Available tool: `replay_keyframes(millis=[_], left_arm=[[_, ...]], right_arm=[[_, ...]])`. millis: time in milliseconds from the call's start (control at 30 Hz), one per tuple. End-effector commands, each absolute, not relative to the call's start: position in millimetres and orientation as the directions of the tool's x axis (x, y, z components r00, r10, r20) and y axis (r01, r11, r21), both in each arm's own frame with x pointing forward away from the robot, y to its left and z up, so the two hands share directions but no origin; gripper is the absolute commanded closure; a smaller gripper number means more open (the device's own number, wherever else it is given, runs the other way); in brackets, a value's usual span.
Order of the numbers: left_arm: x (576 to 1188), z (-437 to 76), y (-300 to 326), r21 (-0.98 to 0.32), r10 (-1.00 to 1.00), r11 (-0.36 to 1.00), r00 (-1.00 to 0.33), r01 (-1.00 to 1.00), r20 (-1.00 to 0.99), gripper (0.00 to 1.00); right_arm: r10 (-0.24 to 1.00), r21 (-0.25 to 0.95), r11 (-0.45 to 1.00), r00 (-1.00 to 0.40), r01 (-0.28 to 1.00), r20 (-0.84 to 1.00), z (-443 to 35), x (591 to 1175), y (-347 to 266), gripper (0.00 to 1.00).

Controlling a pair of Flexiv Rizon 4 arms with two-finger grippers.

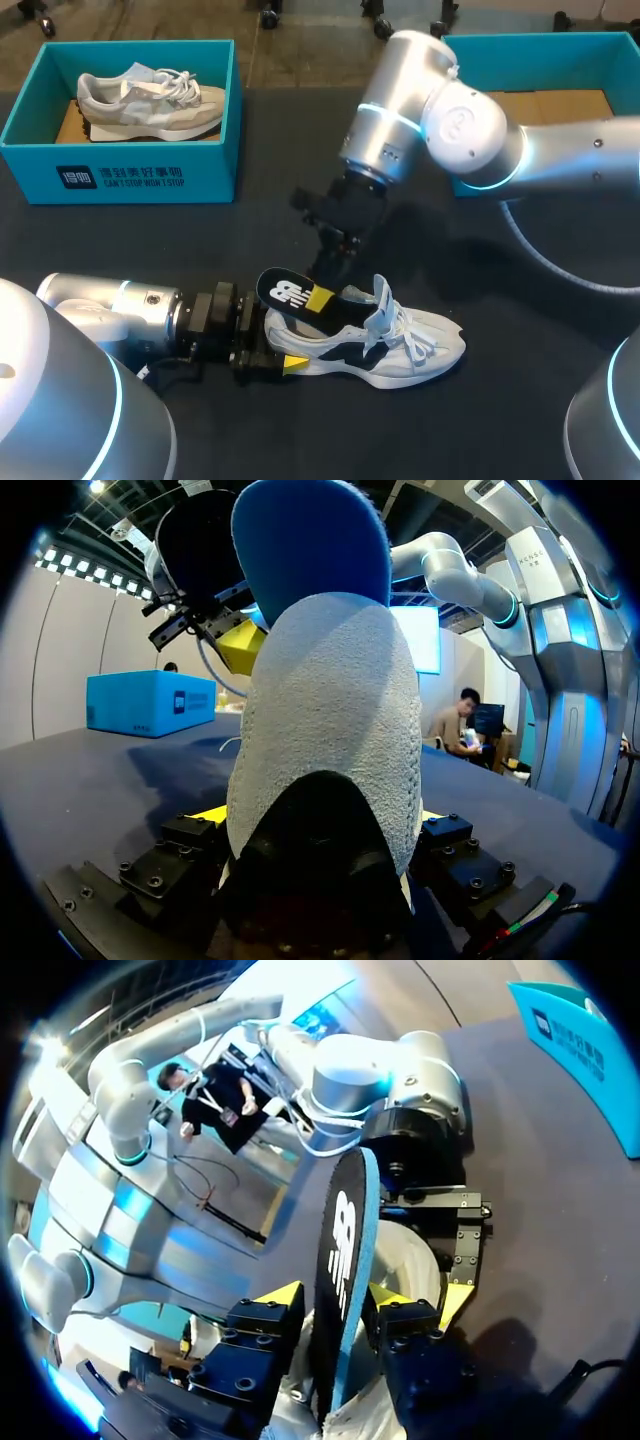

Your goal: Take the shoe out of the shoebox, open the shoe tongue, remove and reinsert the insole, then place the shoe into the shoebox

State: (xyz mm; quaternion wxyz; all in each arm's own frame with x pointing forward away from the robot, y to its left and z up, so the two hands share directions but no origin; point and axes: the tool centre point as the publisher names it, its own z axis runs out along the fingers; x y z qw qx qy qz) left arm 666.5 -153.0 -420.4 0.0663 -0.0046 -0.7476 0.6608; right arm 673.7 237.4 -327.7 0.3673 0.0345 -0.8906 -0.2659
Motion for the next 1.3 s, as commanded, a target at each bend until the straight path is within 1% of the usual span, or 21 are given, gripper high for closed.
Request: replay_keyframes(millis=[33, 133, 300, 400, 433, 467, 500, 733, 867, 900, 1300], left_arm=[[666.6, -422.3, -153.9, -0.989, 0.093, 0.126, -0.991, -0.081, 0.093, 1.0], [666.6, -422.3, -153.9, -0.989, 0.093, 0.126, -0.991, -0.081, 0.093, 1.0], [666.6, -422.3, -153.9, -0.989, 0.093, 0.126, -0.991, -0.081, 0.093, 1.0], [666.6, -422.3, -153.9, -0.989, 0.093, 0.126, -0.991, -0.081, 0.093, 1.0], [666.6, -422.3, -153.9, -0.989, 0.093, 0.126, -0.991, -0.081, 0.093, 1.0], [666.6, -422.3, -153.9, -0.989, 0.093, 0.126, -0.991, -0.081, 0.093, 1.0], [666.6, -422.3, -153.9, -0.989, 0.093, 0.126, -0.991, -0.081, 0.093, 1.0], [666.6, -422.3, -153.9, -0.989, 0.093, 0.126, -0.991, -0.081, 0.093, 1.0], [666.6, -422.3, -153.9, -0.989, 0.093, 0.126, -0.991, -0.081, 0.093, 1.0], [666.6, -422.3, -153.9, -0.989, 0.093, 0.126, -0.991, -0.081, 0.093, 1.0], [666.6, -422.3, -153.9, -0.989, 0.093, 0.126, -0.991, -0.081, 0.093, 1.0]], right_arm=[[-0.253, 0.504, 0.851, -0.731, 0.144, 0.634, -332.0, 669.9, 235.4, 0.64], [-0.25, 0.511, 0.846, -0.731, 0.154, 0.634, -333.4, 667.6, 233.3, 0.67], [-0.25, 0.515, 0.843, -0.734, 0.155, 0.631, -330.7, 664.7, 232.9, 0.69], [-0.246, 0.513, 0.844, -0.737, 0.157, 0.63, -328.9, 662.4, 231.2, 0.73], [-0.247, 0.518, 0.84, -0.74, 0.158, 0.626, -328.8, 662.0, 230.7, 0.76], [-0.247, 0.519, 0.84, -0.74, 0.158, 0.626, -328.4, 661.7, 230.6, 0.97], [-0.245, 0.518, 0.84, -0.741, 0.159, 0.625, -327.8, 661.3, 231.0, 1.0], [-0.271, 0.552, 0.825, -0.77, 0.123, 0.577, -319.0, 663.5, 239.6, 1.0], [-0.305, 0.597, 0.797, -0.793, 0.09, 0.527, -306.8, 667.5, 249.2, 1.0], [-0.294, 0.577, 0.814, -0.812, 0.065, 0.505, -299.1, 669.2, 254.9, 1.0], [-0.294, 0.577, 0.814, -0.812, 0.065, 0.505, -299.1, 669.2, 254.9, 1.0]])
